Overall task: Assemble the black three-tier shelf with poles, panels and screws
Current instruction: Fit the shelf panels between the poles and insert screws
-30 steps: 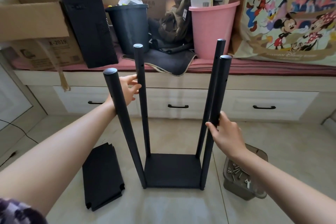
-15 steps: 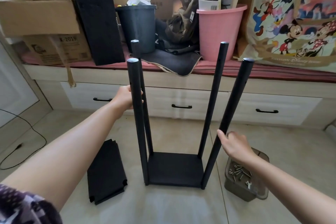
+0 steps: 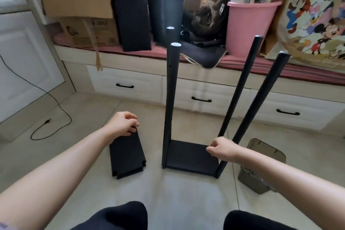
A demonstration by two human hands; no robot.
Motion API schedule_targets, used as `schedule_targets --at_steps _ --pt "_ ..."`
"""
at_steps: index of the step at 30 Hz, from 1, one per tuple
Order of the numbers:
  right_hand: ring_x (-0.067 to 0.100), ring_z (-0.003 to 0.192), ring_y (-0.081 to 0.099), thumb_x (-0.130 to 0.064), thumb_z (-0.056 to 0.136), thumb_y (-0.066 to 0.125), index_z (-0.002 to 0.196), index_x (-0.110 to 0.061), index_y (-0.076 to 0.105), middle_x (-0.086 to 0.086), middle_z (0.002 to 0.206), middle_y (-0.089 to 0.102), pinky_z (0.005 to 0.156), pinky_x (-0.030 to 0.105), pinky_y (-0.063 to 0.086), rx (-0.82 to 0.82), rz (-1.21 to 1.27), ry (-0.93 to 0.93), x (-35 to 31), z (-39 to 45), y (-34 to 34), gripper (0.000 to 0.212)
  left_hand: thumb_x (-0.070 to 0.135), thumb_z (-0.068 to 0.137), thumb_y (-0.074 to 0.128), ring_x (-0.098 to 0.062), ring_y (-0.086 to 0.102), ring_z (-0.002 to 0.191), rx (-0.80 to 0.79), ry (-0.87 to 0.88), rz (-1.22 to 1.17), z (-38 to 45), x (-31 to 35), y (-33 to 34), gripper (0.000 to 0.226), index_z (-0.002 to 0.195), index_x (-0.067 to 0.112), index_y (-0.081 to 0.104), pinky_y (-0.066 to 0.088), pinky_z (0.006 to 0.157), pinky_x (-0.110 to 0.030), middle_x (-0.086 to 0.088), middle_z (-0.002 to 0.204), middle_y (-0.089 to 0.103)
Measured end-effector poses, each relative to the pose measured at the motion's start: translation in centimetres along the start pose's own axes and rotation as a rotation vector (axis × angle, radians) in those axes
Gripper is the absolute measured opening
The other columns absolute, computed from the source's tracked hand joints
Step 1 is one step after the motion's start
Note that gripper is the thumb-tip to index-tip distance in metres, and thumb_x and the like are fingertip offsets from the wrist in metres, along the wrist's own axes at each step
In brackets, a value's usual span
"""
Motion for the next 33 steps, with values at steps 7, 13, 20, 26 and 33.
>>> schedule_targets --at_steps 7,13,20,26,33 --pt "0.026 0.082 0.061 -0.025 0.093 0.05 0.102 0.007 0.065 0.019 0.105 0.071 0.072 0.031 0.046 -0.123 -0.029 -0.039 -5.9 4.6 6.8 0.037 0.008 0.096 0.059 -0.018 0.066 0.083 0.02 -0.138 0.016 1.2 -9.2 -1.1 0.019 0.114 0.011 0.065 0.051 0.069 -0.027 -0.006 0.096 0.07" --pt "0.018 0.073 0.051 -0.025 0.096 0.05 0.08 -0.01 0.059 0.005 0.083 0.059 0.061 0.023 0.041 -0.266 -0.011 -0.064 -10.1 11.2 14.5 0.024 0.01 0.099 0.055 -0.018 0.063 0.088 0.015 -0.264 0.055 4.8 -17.9 -0.1 0.025 0.123 0.011 0.06 0.051 0.069 -0.024 -0.003 0.103 0.065" --pt "0.026 0.082 0.052 -0.024 0.102 0.043 0.095 -0.008 0.052 0.013 0.097 0.056 0.069 0.034 0.044 -0.407 0.072 -0.028 -11.9 18.1 22.2 0.019 0.011 0.096 0.059 -0.031 0.054 0.126 0.093 -0.442 0.075 8.9 -24.7 2.6 0.051 0.143 0.003 0.044 0.041 0.095 -0.028 -0.017 0.139 0.055" --pt "0.027 0.11 0.058 -0.031 0.101 0.048 0.149 -0.011 0.028 0.01 0.128 0.054 0.087 0.038 0.054 -0.42 0.306 0.081 -12.2 21.6 25.9 0.056 0.019 0.098 0.057 -0.035 0.047 0.134 0.164 -0.481 0.033 11.2 -27.2 4.5 0.057 0.148 0.001 0.037 0.038 0.112 -0.039 -0.018 0.149 0.044" --pt "0.021 0.107 0.055 -0.023 0.098 0.054 0.126 -0.025 0.05 -0.001 0.113 0.058 0.088 0.036 0.053 -0.426 0.49 0.142 -13.1 22.9 27.3 0.029 0.021 0.093 0.062 -0.029 0.049 0.133 0.146 -0.447 -0.025 11.7 -28.0 5.9 0.055 0.144 0.012 0.044 0.04 0.111 -0.039 -0.007 0.144 0.054"
Point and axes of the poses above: each hand's wrist, its own z-axis towards the middle knuckle, its own y-axis out of the palm, x = y × z, the point moved 1 cm from there along z, towards the middle knuckle
